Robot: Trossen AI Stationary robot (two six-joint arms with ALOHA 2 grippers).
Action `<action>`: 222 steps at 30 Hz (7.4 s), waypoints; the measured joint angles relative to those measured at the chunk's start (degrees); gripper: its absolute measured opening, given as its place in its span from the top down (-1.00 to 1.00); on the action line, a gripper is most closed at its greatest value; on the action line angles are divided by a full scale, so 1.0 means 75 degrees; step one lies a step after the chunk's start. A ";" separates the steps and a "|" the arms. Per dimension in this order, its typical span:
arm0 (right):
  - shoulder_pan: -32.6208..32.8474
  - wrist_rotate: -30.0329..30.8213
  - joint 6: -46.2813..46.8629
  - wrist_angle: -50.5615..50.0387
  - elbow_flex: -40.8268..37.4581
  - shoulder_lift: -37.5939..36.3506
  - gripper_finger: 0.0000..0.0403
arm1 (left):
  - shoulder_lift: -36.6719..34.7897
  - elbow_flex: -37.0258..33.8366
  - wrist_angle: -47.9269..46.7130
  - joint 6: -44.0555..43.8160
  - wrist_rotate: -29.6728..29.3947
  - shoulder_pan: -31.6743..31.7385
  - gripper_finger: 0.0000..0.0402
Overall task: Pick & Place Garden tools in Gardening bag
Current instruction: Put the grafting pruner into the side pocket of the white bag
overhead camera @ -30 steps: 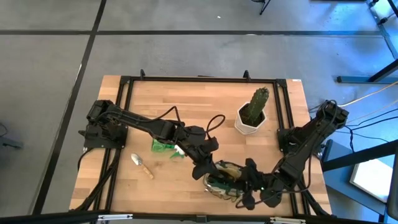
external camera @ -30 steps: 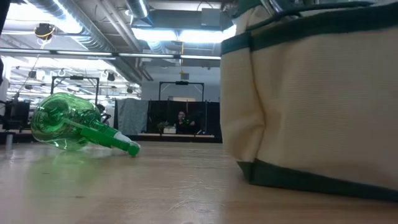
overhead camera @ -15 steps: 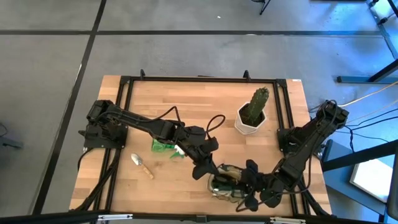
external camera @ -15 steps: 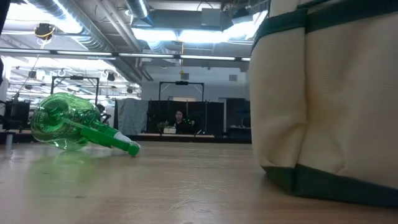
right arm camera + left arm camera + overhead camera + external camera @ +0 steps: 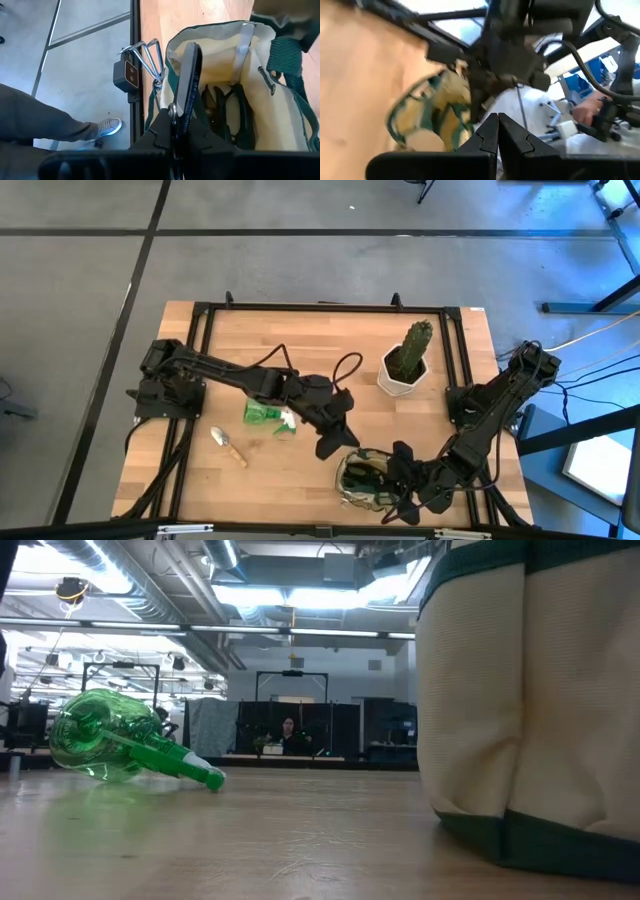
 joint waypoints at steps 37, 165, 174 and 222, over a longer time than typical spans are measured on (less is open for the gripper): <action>-0.0353 -0.0123 0.0166 -0.0455 -0.0006 0.0000 0.95 | 0.1706 0.1833 -0.2757 -0.0960 -0.2654 -0.1516 0.85; 0.0232 0.1916 0.0790 -0.1427 0.0160 0.0280 0.95 | 0.2914 0.3381 -0.5756 -0.4796 -0.4396 -0.1081 0.99; 0.0521 0.1692 0.0619 -0.1064 0.0149 0.0286 0.95 | 0.2914 0.3381 -0.5846 -0.4797 -0.4427 -0.1086 0.99; -0.0236 0.0541 -0.0041 -0.1304 0.0664 0.0289 0.86 | 0.2914 0.3383 -0.5831 -0.4457 -0.4543 -0.1152 0.99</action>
